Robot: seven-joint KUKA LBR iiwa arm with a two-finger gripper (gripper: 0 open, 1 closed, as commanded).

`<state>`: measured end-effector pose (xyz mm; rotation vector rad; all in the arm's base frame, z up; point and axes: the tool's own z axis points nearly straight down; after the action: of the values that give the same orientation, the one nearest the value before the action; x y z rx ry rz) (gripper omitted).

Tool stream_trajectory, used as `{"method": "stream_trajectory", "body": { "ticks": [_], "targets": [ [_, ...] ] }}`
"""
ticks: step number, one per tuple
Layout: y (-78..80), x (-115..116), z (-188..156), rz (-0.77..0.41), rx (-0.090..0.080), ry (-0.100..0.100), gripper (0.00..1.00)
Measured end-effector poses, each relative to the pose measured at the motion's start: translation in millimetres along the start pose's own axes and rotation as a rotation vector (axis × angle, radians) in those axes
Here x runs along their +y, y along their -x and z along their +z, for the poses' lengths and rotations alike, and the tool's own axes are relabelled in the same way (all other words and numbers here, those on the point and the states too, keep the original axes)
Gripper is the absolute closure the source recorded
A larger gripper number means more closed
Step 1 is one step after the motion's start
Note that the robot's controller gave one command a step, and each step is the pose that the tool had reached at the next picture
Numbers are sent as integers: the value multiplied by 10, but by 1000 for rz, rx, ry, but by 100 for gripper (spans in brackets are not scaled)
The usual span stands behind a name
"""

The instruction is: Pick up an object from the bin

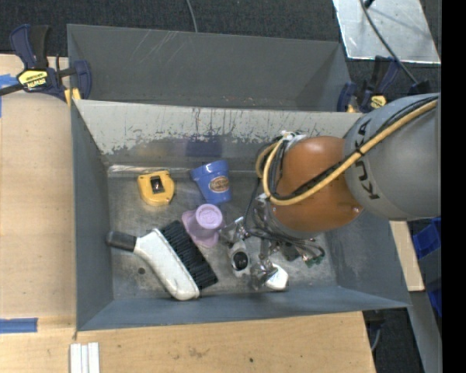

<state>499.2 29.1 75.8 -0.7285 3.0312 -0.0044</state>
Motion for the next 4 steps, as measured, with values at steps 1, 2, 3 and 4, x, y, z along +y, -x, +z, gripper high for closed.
{"method": "stream_trajectory", "body": {
  "ticks": [1, 2, 3, 4],
  "targets": [
    [0, 1, -1, 1, 0, 0, 100],
    [5, -1, -9, 2, 2, 1, 100],
    [-7, 4, -52, 1, 13, 5, 100],
    [-32, 15, -212, 1, 24, 9, 100]
  ]
}}
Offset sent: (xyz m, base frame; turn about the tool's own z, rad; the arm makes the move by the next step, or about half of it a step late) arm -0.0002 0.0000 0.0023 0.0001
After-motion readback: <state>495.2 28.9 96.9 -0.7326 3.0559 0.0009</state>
